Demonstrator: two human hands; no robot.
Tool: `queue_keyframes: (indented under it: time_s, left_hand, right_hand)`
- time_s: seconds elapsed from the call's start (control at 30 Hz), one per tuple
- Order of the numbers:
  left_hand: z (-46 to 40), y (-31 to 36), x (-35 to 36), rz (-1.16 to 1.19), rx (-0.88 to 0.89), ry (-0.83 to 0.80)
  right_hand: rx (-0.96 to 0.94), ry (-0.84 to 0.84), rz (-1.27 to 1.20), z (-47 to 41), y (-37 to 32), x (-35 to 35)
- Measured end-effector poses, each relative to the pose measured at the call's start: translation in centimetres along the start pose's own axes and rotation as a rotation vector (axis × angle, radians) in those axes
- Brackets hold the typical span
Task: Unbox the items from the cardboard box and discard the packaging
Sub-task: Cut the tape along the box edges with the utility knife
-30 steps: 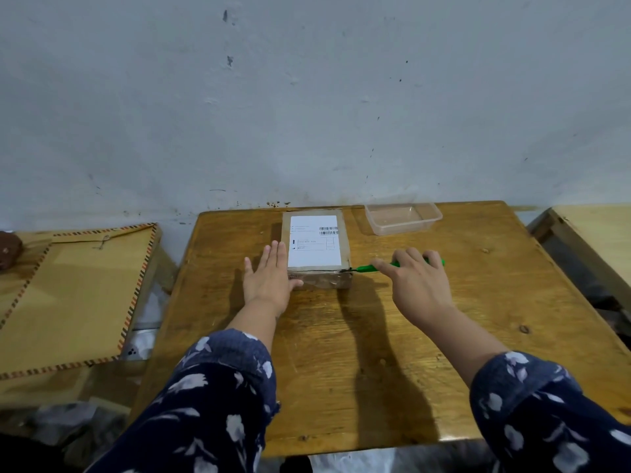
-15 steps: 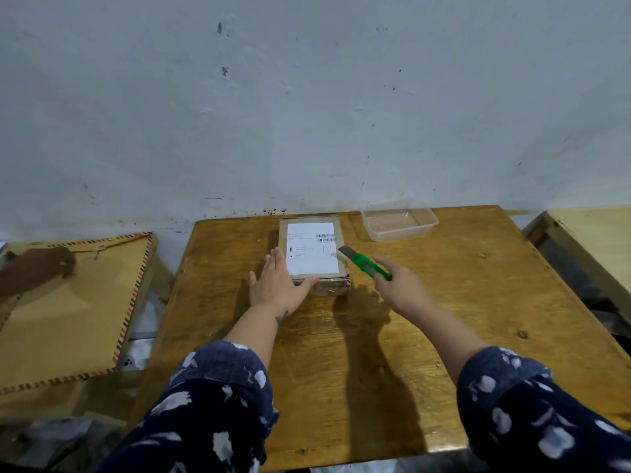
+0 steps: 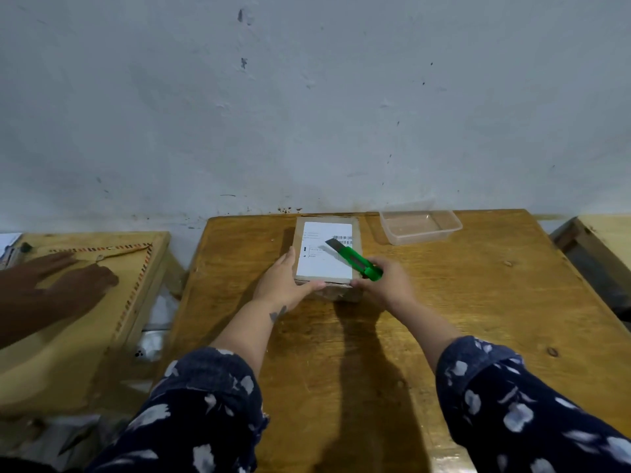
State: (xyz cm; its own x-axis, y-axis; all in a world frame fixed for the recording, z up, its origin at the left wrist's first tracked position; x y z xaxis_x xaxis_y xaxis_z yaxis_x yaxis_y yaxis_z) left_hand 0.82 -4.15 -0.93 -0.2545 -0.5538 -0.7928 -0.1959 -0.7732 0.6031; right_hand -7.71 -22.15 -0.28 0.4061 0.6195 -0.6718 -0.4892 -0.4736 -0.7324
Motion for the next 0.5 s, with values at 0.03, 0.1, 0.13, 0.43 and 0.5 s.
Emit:
queue_keyframes:
  time_s: [0.03, 0.1, 0.13, 0.43, 0.5]
  left_hand:
    - [-0.2, -0.1, 0.0, -0.002, 0.004, -0.003]
    - [-0.4, -0.1, 0.0, -0.004, 0.008, -0.012]
    - [-0.4, -0.1, 0.0, -0.005, 0.007, -0.017]
    - [-0.1, 0.7, 0.5, -0.115, -0.013, -0.038]
    - [0.1, 1.2, 0.9, -0.203, 0.001, -0.018]
  right_hand:
    - [-0.007, 0.002, 0.015, 0.0, 0.0, 0.1]
    - [-0.016, 0.037, 0.020, 0.0, 0.0, 0.2]
    - [-0.023, 0.065, 0.011, 0.1, 0.0, 0.2]
    - [-0.010, 0.220, -0.104, 1.4, -0.2, 0.4]
    - [0.022, 0.206, -0.137, 1.3, -0.4, 0.3]
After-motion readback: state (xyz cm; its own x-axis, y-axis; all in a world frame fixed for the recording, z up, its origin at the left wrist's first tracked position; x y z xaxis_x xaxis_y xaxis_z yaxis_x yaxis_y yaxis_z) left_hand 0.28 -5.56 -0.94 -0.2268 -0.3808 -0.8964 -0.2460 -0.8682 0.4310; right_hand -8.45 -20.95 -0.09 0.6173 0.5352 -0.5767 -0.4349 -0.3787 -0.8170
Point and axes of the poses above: each hand's wrist, its own z-axis away from the middle knuckle, its own x-axis out of the palm, y = z × x, the point moved 2 cm from there along -z, towards the middle knuckle, and after that the axes turned 10 degrees about y, right-handed, at the moved point
